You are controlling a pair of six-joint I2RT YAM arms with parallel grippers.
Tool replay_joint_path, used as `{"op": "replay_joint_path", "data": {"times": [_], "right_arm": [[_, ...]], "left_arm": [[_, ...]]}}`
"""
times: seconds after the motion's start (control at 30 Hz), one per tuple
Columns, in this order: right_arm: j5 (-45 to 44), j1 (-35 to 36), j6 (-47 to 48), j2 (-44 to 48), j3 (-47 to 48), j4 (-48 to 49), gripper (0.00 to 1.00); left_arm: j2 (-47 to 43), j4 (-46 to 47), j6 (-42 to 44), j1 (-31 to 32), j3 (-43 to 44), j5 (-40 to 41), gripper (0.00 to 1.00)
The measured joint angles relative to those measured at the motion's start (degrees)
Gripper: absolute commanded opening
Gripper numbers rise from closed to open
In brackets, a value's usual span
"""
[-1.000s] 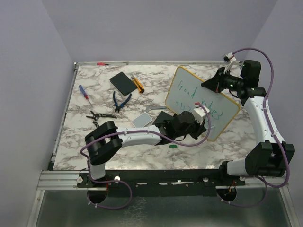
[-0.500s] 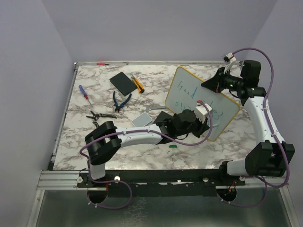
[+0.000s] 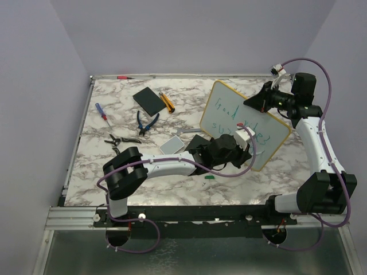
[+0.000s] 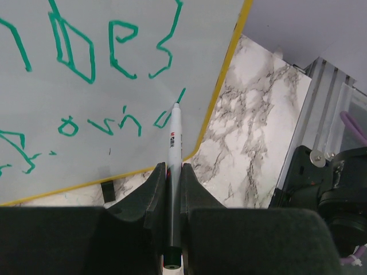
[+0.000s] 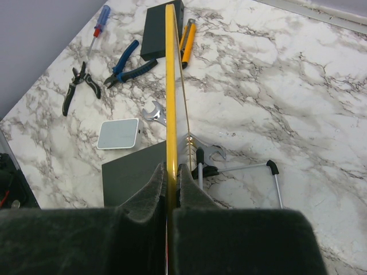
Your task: Write a sentence on the whiteboard
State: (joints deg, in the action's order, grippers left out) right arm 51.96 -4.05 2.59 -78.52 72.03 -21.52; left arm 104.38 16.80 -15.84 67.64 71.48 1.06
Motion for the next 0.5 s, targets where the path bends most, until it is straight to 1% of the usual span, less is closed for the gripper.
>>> {"op": "replay_joint_path", "data": {"times": [0.23, 0.5], "right_arm": [[0.0, 0.0, 0.0, 0.0, 0.0, 0.0, 0.01], [0.0, 0.0, 0.0, 0.0, 0.0, 0.0, 0.01]], "left_arm": [[0.0, -0.1, -0.5, 0.0, -3.0, 0.7, 0.00], [0.0, -0.1, -0.4, -0.1, -3.3, 0.8, 0.00]]}}
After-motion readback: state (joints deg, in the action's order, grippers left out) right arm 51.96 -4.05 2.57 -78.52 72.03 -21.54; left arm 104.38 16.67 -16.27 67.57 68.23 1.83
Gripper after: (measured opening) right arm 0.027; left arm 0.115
